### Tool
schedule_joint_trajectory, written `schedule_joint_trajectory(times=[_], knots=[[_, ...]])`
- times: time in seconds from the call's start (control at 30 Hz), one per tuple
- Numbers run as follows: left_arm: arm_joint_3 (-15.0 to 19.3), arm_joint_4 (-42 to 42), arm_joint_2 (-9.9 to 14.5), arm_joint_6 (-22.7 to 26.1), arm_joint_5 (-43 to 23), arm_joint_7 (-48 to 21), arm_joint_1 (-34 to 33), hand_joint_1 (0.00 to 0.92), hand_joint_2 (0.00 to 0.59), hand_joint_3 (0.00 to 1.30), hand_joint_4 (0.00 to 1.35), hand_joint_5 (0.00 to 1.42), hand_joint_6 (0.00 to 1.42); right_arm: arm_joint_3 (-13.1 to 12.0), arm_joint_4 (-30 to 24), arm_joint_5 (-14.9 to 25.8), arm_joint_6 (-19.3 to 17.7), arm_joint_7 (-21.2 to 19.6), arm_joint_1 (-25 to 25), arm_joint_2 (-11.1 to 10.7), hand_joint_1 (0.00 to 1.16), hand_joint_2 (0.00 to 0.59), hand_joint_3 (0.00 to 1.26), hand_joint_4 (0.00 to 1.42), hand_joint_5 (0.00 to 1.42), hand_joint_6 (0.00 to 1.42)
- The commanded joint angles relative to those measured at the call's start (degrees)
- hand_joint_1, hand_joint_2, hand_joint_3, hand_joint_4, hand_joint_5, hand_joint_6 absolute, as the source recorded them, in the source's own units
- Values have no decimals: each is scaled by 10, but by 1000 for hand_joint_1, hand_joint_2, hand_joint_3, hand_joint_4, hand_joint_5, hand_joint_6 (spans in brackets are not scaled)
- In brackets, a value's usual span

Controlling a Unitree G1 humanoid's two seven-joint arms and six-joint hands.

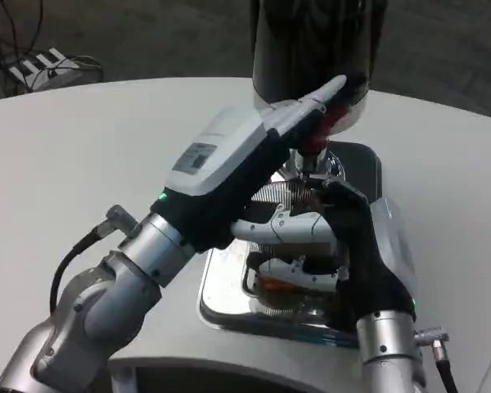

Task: Grasp the cup under the faucet to collect the drink, then remove the cup.

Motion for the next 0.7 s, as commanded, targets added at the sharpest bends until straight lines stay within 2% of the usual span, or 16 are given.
schedule_joint_trajectory(times=[0.03, 0.43, 0.7], knots=[[20, -5, -16, 31, -58, -41, 19, 0, 47, 0, 0, 132, 128, 3, -28, -2, 3, 4, 7, 5, 1009, 135, 872, 1010, 1194, 1401], [66, -12, -60, 81, -216, -146, 30, 0, 43, 0, 0, 28, 15, 0, -44, -4, 10, 3, 20, 0, 1006, 135, 881, 1010, 1182, 1398], [98, -80, -84, 160, -316, -197, 59, 0, 42, 0, 0, 63, 42, 2, -66, -7, 18, 9, 34, -1, 1006, 131, 886, 1021, 1194, 1403]])
